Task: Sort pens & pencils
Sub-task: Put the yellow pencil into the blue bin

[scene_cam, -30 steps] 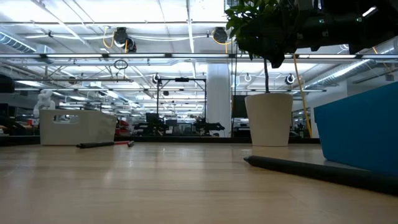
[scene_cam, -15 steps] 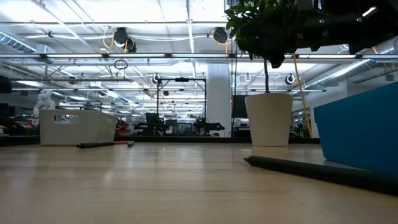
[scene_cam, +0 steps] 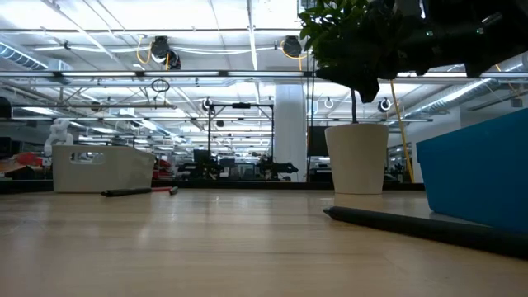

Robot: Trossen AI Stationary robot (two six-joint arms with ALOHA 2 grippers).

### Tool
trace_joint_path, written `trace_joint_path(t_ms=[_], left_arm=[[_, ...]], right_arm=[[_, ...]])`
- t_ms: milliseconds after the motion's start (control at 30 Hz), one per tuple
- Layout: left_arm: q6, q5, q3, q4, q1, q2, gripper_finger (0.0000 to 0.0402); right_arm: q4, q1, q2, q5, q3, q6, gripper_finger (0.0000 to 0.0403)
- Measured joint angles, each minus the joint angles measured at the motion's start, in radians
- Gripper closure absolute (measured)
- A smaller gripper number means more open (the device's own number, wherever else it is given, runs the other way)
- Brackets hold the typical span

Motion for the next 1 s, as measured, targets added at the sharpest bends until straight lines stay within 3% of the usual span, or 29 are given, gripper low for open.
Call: trace_joint_path(t_ms=[600,1000], left_arm=[[-0.337,-0.047,-0.001,0.052,0.000,0.000,0.0400],[-0.459,-0.121,-0.001,0.064,0.001,0.002,0.0400]], right_arm=[[0.050,0.079,0.069,0.001,0.000,-0.003,0.0188],[0.050,0.122,0.069,0.002,0.000,-0.001,0.0188]])
